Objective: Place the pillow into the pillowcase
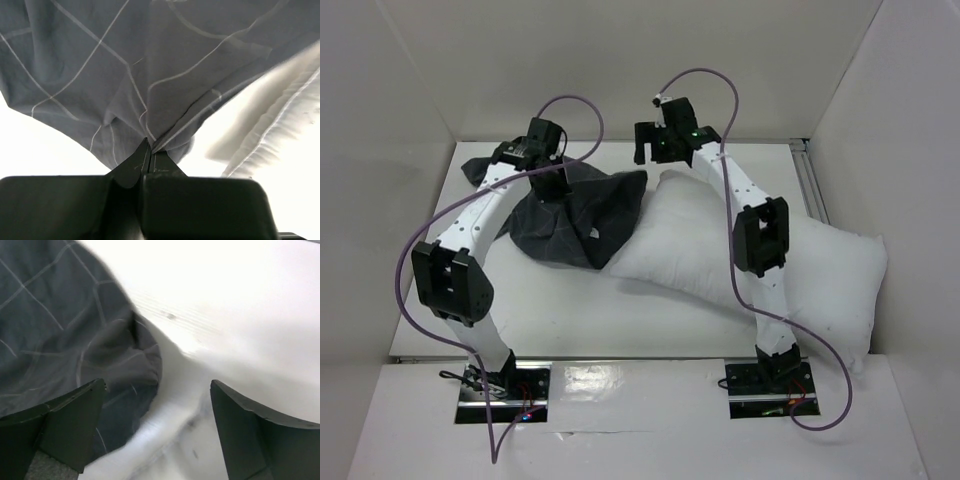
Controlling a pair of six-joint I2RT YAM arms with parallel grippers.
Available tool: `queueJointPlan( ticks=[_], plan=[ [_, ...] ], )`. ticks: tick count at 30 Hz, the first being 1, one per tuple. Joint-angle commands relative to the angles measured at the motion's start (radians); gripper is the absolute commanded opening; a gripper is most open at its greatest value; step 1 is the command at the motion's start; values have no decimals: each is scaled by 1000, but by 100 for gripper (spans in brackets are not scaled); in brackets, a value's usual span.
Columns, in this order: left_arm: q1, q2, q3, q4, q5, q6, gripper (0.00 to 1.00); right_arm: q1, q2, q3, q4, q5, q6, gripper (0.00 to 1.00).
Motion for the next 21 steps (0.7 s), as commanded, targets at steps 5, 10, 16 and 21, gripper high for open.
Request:
queueJointPlan(
  ticks=[5,10,16,21],
  plan=[
    [5,58,141,-22,42,57,0,21,-351,-226,-120,170,45,100],
    [5,106,198,-22,40,67,0,61,-504,-415,-221,265,105,100],
    [5,115,198,-22,49,67,0,124,-661,-637,-272,347,223,100],
    [5,82,166,-13,49,67,0,113,-585,-737,-145,245,246,93]
  ],
)
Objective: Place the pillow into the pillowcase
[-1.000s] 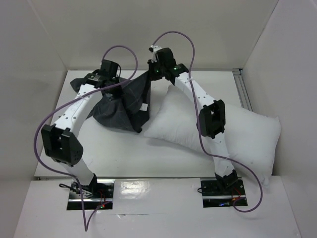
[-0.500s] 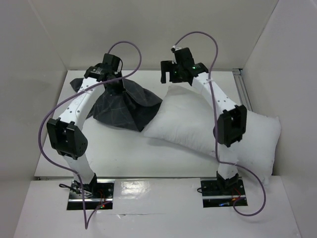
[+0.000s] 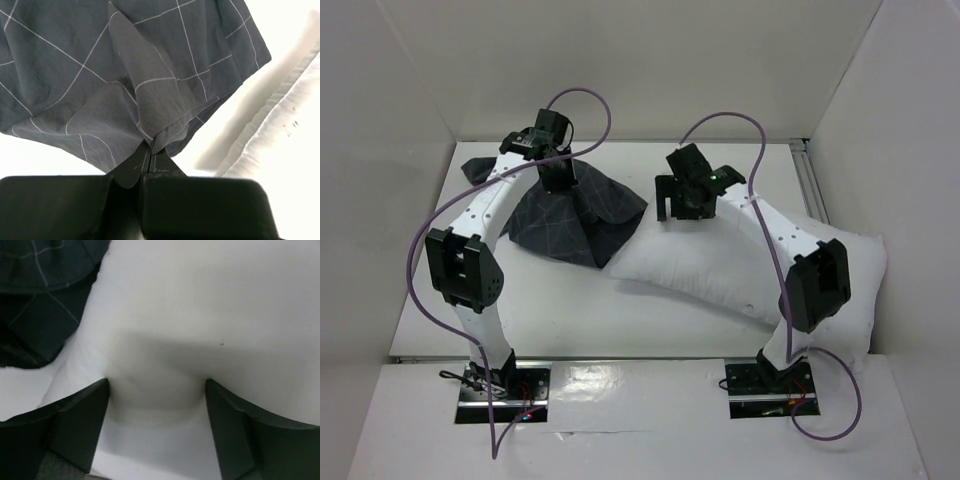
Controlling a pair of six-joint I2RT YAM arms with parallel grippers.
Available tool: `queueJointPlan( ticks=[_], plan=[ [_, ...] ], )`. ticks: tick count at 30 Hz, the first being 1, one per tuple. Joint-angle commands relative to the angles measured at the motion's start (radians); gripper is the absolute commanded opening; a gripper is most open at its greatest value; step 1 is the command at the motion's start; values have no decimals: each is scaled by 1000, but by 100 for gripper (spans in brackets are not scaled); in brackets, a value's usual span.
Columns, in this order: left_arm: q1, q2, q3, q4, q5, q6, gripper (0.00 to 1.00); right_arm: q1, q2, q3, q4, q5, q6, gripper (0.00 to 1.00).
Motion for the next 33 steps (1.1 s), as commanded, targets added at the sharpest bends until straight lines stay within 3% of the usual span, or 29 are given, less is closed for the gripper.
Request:
queueJointPlan(
  ticks=[1,3,4,6,9,15,23,33],
  plan=[
    [3,-39,2,21,12,24,0,-10,68,-14,68,-26,38,79],
    [3,-39,2,21,25,24,0,-10,129,33,58,-8,26,33],
    [3,-39,13,21,51,33,0,-10,129,45,45,-8,7,0],
    [3,-39,22,21,52,33,0,-10,60,35,66,-8,-16,0],
    [3,-39,40,21,52,33,0,-21,-128,-57,139,-126,-80,0],
    [21,-39,83,21,98,33,0,-20,-367,-178,79,-400,-194,0],
    [52,-39,102,52,147,33,0,183,-358,-229,40,-502,-246,0],
    [73,-91,37,70,188,53,0,257,-184,-110,75,-459,-287,0]
  ],
)
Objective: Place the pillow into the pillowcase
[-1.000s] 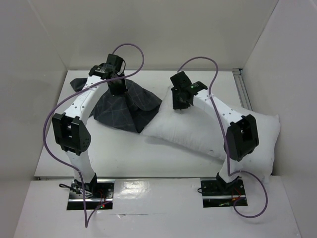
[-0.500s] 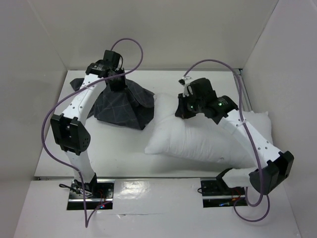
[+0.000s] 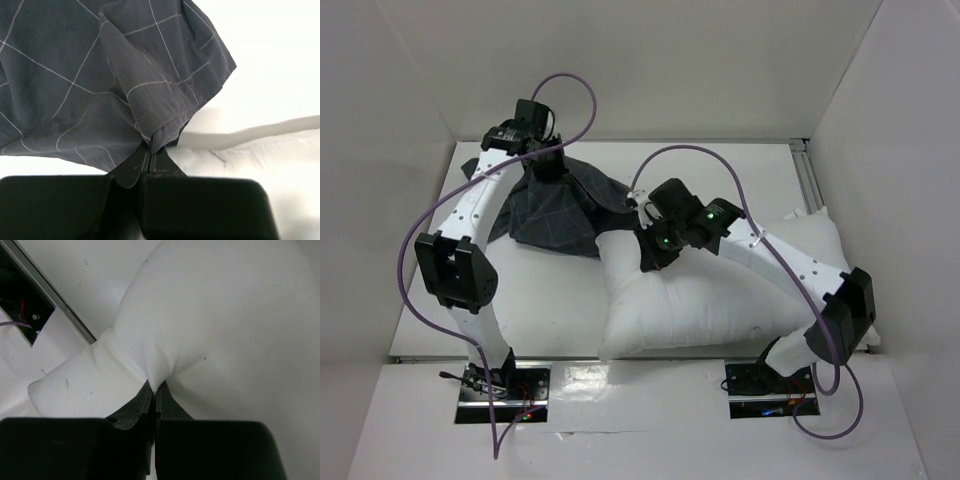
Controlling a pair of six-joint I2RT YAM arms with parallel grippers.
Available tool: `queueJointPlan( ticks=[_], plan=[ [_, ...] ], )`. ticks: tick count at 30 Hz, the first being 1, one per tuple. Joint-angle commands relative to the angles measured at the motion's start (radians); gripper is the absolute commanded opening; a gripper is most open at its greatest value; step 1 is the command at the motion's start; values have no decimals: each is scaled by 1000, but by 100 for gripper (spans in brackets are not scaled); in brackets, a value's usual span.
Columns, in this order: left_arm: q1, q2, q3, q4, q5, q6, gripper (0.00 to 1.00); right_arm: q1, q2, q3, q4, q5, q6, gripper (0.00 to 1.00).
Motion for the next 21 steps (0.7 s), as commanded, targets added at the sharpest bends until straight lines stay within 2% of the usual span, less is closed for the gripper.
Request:
queueJointPlan(
  ticks=[1,4,12,21],
  plan=[
    [0,-90,-29,35,23,28,0,14,57,90,84,-17,-40,0],
    [0,-139,-89,35,23,37,0,-38,123,143,136,-54,-61,0],
    [0,-280,-253,35,18,57,0,-126,243,274,136,-195,-118,0],
    [-9,-357,-336,35,58,88,0,-292,333,378,193,-244,-51,0]
  ],
)
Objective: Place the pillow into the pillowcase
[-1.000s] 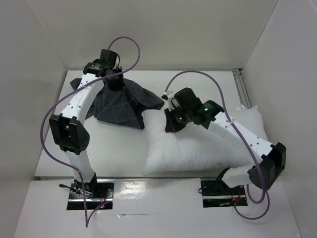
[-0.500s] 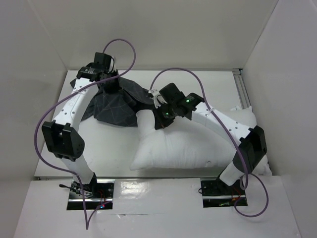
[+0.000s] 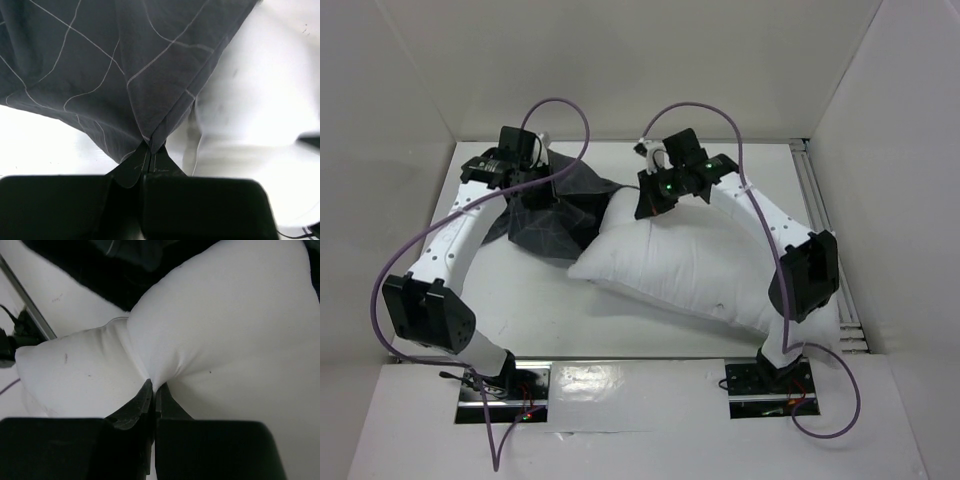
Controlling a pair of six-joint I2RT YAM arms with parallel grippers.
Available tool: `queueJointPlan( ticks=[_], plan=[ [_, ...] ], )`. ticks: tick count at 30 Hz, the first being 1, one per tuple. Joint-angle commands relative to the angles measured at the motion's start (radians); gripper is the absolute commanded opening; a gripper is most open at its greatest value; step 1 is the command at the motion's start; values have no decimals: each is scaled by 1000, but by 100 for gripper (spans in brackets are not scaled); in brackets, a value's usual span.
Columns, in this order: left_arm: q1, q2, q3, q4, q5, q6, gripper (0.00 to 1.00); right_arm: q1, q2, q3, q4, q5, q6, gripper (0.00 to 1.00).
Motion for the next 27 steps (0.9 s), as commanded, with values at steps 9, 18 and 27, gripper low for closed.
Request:
queueJointPlan(
  ticks=[9,18,27],
  plan=[
    [-45,-125,-77,7,66,63,0,-121,201,232,149,38,250,0],
    [-54,-145,-43,-33,132,118,0,-95,253,329,117,380,425,0],
    [-63,-145,-45,-55,121,147,0,-147,251,379,177,388,551,0]
  ],
)
